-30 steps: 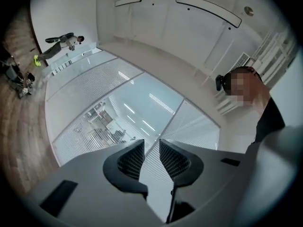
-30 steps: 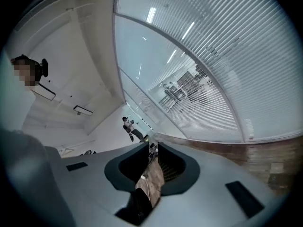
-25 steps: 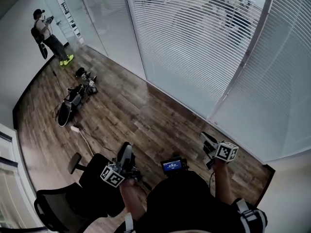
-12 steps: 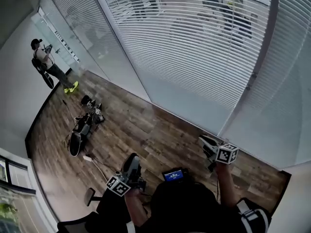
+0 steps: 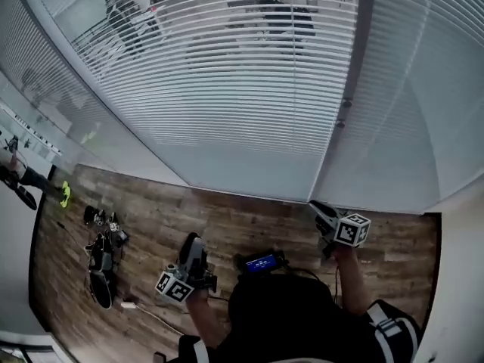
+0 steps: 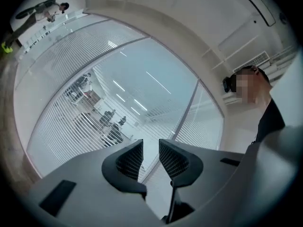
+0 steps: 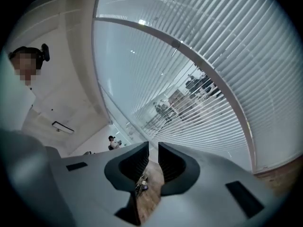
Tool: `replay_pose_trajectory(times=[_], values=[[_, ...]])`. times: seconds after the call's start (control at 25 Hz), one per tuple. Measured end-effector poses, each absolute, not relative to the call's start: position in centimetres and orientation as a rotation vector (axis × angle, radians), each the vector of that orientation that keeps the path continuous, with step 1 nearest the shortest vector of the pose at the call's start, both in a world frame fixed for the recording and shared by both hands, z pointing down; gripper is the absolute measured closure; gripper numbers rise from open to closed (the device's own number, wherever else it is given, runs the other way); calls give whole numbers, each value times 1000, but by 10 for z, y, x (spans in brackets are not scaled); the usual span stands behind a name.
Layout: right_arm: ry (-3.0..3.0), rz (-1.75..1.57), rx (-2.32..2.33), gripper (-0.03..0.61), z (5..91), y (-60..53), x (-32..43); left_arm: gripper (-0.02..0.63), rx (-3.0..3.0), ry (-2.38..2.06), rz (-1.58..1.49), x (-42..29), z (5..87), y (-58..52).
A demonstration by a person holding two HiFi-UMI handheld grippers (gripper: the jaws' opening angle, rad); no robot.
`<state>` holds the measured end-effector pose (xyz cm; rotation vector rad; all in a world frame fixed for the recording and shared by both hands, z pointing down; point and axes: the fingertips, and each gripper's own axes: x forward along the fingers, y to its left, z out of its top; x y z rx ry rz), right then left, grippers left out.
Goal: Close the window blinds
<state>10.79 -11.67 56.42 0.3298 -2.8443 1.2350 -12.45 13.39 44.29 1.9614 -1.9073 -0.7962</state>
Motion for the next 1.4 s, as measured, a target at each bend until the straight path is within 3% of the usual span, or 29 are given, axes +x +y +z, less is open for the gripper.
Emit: replay_pose_trajectory(times=[0.68,1.2,1.4], values=[[-2853,891,1103,512,501,-144,38,506,2136,-1653,-894,-332,454,86],[-2821,621,1402,511,454,-181,34,482,2310,-1450,-775,-340,434,12],[-2698,481,1631,407,452,-236,48,482,2350,-1453,-724,-352,426,-16]])
